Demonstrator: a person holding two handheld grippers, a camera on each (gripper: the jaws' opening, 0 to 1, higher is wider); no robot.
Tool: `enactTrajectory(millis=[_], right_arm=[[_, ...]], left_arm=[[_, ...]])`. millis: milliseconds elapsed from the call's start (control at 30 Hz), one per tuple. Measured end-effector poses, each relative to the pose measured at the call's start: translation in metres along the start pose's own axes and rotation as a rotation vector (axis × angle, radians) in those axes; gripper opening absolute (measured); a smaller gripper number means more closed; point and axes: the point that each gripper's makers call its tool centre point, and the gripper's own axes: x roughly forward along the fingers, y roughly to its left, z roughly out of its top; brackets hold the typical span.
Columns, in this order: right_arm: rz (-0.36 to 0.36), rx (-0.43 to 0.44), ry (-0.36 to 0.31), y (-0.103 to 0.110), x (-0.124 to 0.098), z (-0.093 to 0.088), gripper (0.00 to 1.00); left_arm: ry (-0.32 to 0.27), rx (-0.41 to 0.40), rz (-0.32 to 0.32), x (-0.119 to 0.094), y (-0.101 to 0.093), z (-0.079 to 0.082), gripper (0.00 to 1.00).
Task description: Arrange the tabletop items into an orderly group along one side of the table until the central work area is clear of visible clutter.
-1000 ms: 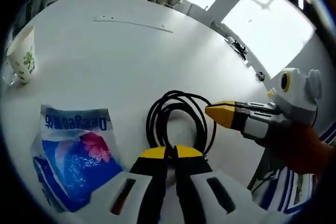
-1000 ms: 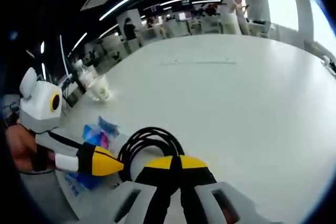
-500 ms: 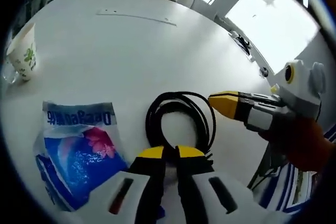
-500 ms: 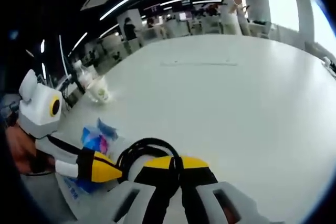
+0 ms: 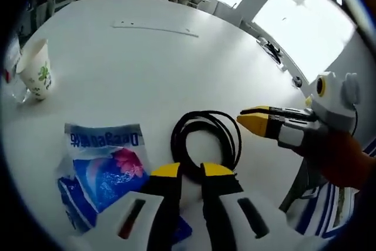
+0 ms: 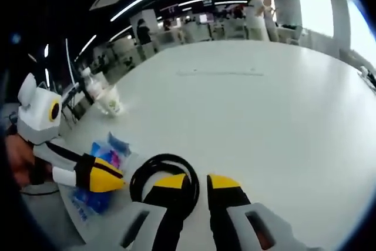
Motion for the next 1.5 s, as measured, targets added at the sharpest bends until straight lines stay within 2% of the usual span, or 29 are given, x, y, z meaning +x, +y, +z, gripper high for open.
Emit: enactTrajectory(millis=[333,700,1067,1333,1500], right_arm=[[0.008,-0.026,0.005,0.005,-0.005,-0.005,0.11],[0.025,-0.048,0.006,0.025,-0.003,-0.010,0.10],[0.040,-0.068,0.008,0.040,0.001,-0.005,0.10],[0.060,-0.084,0.005,0.055,0.004,0.003,0.10],[0.119,-0.089,0.025,0.072,0.011,0.003,0.11]], left_arm=[[-0.037,-0.019,0.039,-0.023,0.015,-0.005,0.12],[-0.064,-0.050,0.069,-0.051,0.035,-0.018,0.13],[-0.081,-0.087,0.087,-0.068,0.053,-0.026,0.13],[-0.115,-0.098,0.066,-0.081,0.049,-0.020,0.13],[-0.126,-0.117,0.063,-0.092,0.048,-0.024,0.13]])
